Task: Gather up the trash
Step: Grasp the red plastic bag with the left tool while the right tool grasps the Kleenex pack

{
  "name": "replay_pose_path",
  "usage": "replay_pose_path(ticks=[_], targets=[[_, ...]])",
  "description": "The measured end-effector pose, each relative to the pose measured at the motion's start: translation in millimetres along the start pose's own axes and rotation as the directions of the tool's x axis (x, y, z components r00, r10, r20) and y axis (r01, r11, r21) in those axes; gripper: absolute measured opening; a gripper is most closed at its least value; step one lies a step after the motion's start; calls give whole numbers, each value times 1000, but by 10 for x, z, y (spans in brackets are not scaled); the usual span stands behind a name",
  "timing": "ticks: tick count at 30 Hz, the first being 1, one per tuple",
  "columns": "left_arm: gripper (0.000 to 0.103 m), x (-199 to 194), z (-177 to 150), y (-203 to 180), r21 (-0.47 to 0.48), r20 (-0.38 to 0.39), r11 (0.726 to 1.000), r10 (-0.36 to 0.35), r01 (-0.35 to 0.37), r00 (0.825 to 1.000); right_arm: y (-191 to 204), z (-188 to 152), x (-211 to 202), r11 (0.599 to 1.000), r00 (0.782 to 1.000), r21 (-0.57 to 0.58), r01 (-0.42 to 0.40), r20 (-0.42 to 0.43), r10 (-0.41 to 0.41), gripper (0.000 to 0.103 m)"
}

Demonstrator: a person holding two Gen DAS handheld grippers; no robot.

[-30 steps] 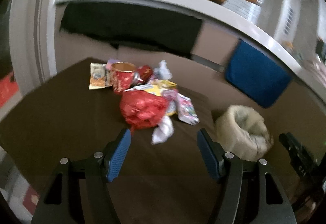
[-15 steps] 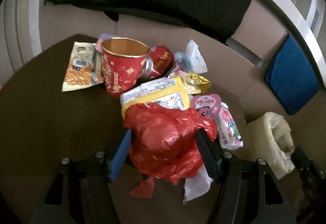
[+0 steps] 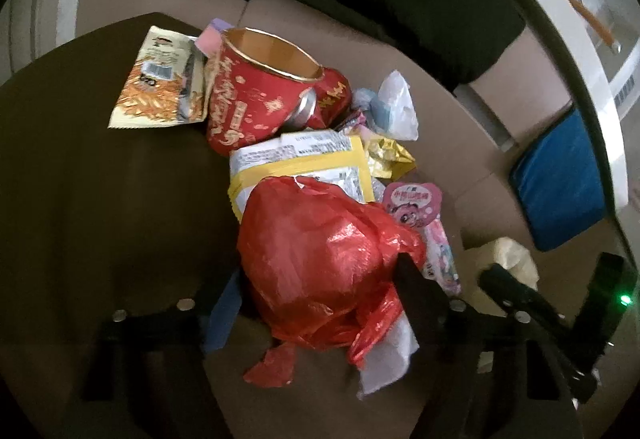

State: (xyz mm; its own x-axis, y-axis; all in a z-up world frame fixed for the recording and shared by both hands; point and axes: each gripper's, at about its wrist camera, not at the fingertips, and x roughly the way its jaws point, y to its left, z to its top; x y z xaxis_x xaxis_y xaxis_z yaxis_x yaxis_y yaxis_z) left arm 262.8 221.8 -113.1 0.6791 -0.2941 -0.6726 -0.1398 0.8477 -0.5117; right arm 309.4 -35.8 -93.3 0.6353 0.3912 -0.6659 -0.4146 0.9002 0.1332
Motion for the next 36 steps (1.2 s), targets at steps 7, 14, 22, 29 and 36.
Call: replay_pose_path(ticks=[7,14,22,29,36], targets=[[67,-415,-3,-112,97,161,991,80,-97,984,156,183,314,1000,1000,-2,17,-15,-17,40],[67,-682,11,-49,138,273,973,143,-186,951,40,186,615,996,996,86,5,-86,2,41],[67,-699,39,111,114,263,979,132,-167,956,142,194,786,995,988,39,95,-123,-90,54],[67,-713,-8,87,129,276,975,141,-182,951,39,181,683,994,993,74,83,-87,-76,40],[67,-980,53,-259,176,360,961,138,-213,923,170,443,45,999,999,3,33,41,-33,38]])
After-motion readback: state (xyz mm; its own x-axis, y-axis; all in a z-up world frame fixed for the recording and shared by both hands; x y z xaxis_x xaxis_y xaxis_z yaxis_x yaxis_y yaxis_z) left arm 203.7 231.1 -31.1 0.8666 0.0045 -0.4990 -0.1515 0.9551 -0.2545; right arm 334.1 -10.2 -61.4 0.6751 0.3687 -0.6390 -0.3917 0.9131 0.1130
